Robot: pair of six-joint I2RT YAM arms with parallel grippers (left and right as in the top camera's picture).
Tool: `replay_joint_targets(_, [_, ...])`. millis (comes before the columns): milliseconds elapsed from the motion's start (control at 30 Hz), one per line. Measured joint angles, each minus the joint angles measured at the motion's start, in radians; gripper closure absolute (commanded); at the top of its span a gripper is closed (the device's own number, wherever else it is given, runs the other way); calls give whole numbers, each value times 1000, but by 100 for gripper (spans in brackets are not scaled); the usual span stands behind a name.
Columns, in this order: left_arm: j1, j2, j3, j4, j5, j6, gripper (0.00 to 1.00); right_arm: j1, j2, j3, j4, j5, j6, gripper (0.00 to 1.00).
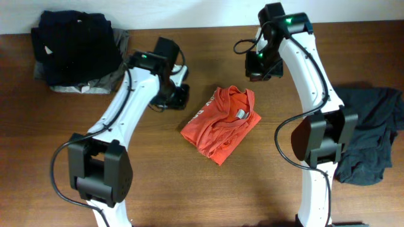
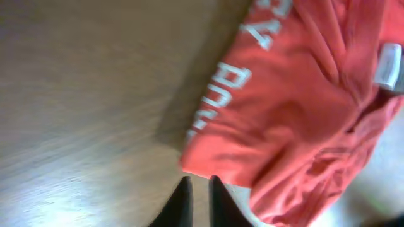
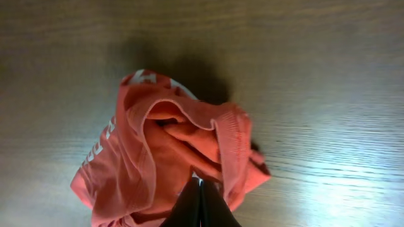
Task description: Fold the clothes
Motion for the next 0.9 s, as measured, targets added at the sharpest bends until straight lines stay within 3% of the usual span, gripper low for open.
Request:
replay_joint_targets(467, [-135, 112, -50, 25, 152, -3, 97, 0, 14, -404, 282, -189, -6, 96])
replay_joint_targets(900, [-153, 251, -55, -82, 167, -3, 98, -48, 18, -443, 365, -204, -10, 96])
